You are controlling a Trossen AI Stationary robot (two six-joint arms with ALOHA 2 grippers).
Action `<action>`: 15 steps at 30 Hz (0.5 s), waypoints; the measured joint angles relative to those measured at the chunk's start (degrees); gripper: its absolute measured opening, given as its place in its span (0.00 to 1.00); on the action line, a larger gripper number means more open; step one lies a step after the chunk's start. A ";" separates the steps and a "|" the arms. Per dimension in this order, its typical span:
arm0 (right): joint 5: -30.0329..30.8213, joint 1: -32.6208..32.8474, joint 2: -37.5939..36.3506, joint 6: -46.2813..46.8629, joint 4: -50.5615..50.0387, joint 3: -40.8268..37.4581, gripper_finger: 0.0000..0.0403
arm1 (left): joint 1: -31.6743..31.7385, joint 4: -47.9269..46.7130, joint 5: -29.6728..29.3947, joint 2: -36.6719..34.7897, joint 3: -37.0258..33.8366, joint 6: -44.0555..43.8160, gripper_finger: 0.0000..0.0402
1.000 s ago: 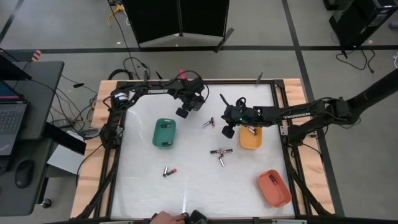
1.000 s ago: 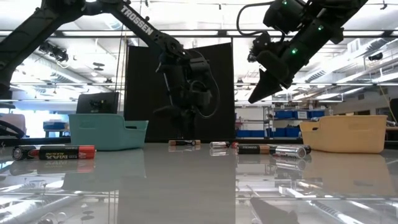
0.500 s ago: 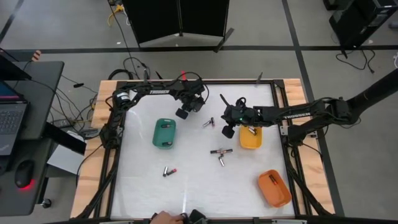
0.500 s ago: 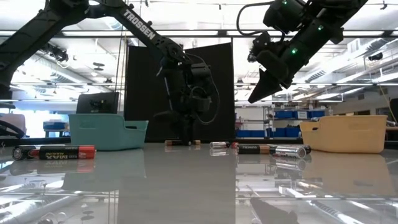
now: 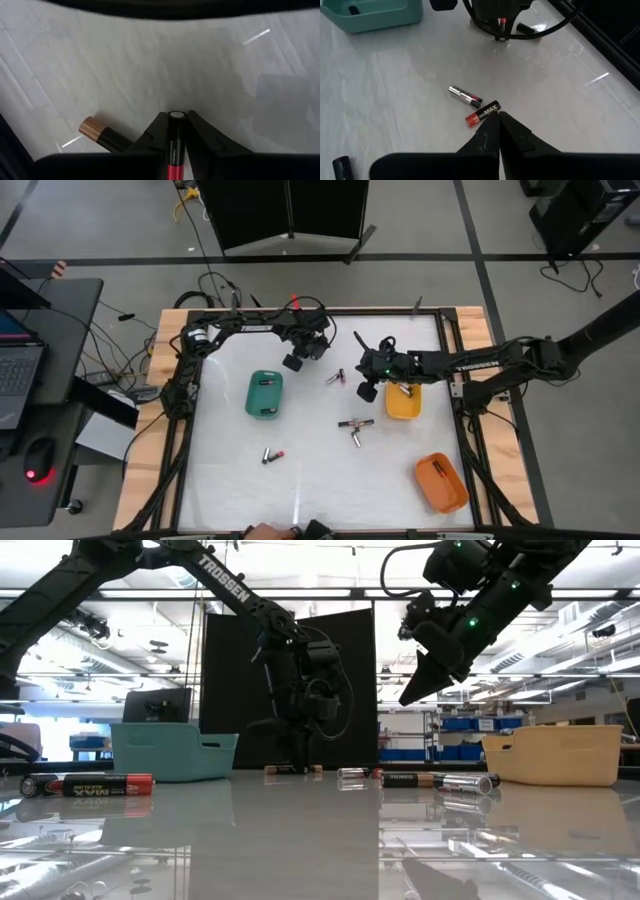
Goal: Sort batteries
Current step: Put the black and red battery into the orange bin
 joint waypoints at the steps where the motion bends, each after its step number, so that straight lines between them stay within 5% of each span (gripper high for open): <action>1: 0.00 0.00 0.00 -0.24 0.00 0.00 0.02 | -0.14 -0.02 -0.11 0.00 0.00 -0.33 0.12; 15: 0.00 0.00 0.00 -1.50 -0.07 0.02 0.02 | -0.80 -0.22 4.21 -5.27 -0.22 -7.62 0.12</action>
